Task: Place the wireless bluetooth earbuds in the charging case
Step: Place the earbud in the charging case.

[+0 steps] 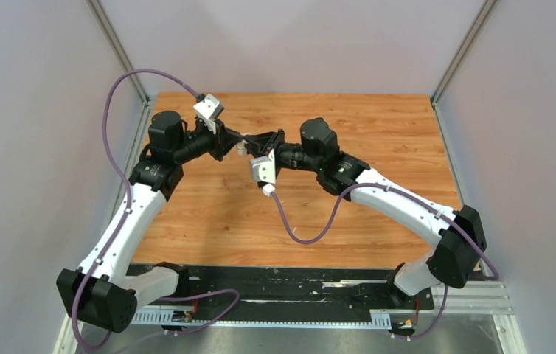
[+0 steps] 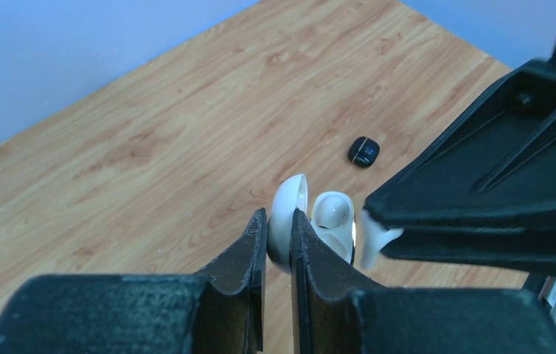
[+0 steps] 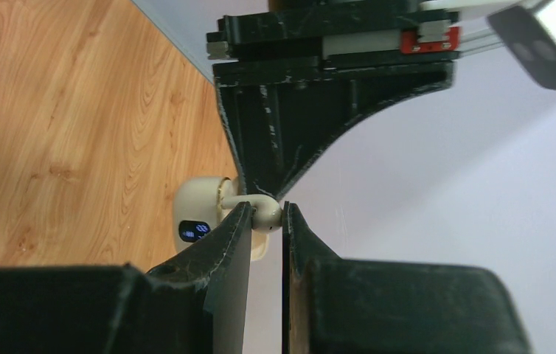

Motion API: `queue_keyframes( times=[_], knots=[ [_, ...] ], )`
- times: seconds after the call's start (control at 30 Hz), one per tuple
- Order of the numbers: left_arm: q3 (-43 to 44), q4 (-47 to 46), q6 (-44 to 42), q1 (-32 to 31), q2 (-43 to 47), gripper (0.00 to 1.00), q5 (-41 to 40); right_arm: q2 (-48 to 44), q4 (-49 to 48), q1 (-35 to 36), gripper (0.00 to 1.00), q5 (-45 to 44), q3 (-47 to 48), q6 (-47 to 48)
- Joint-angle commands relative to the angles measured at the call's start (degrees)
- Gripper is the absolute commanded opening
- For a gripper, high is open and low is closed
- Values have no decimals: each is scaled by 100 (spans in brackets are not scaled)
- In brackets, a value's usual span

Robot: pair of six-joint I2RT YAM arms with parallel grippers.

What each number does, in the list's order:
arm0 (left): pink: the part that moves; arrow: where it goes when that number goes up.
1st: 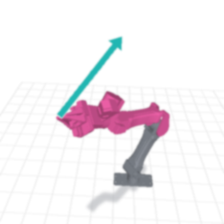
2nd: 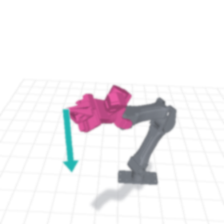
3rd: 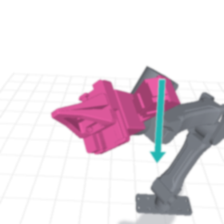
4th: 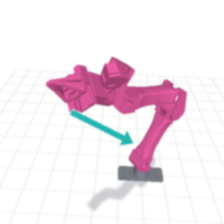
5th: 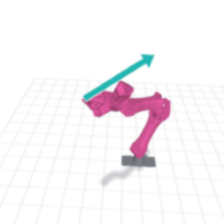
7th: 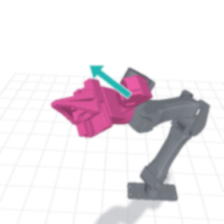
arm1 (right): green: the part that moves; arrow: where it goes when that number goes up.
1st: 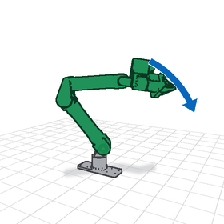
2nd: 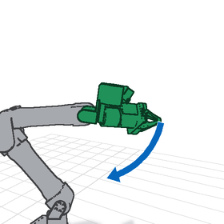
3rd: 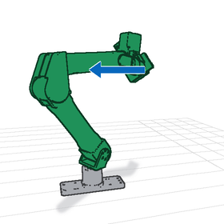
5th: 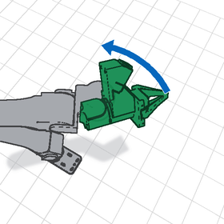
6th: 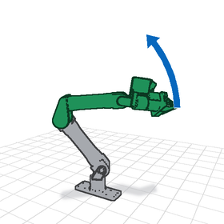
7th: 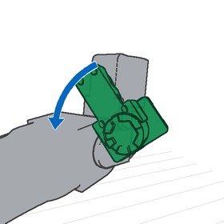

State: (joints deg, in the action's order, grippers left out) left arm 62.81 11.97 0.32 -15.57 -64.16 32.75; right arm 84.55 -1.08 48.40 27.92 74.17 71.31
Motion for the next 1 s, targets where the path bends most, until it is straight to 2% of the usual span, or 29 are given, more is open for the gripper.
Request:
queue_keyframes(
  times=[0.0, 0.27, 0.97],
  knots=[
    [65, -535, 136, -54, 247, 0, -224, 295, -373, 167, 0, -219, 292, 306],
    [-89, -600, 33, -77, 502, 0, -393, 614, -656, 316, 0, -812, 462, 515],
    [-77, -614, 181, -77, 536, 0, -585, 373, -674, 345, 0, -681, 220, 959]
  ],
)
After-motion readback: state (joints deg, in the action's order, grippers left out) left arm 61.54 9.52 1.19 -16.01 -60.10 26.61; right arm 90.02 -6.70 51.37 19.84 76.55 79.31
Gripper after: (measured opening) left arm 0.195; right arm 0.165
